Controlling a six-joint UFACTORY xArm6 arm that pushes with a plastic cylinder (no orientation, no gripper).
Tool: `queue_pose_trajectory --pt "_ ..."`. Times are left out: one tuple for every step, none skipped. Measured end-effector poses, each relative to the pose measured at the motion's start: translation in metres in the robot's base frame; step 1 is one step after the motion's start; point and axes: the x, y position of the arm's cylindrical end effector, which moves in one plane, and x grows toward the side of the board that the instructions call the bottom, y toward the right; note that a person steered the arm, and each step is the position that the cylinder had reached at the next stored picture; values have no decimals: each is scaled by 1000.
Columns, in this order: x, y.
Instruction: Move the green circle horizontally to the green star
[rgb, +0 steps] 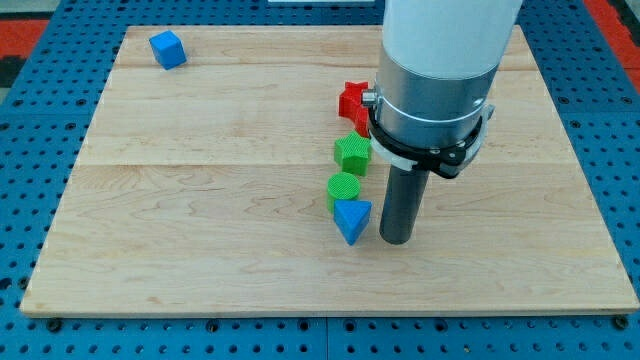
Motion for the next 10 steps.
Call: queue_pose_trajectory --pt "0 27" --pt "0 28" --pt "1 24" --pt "4 -15" --pt "-19 -21" --pt "-39 -76" --pt "-44 -106" --pt "-44 -62" --pt "-59 -35" --pt "-78 -131"
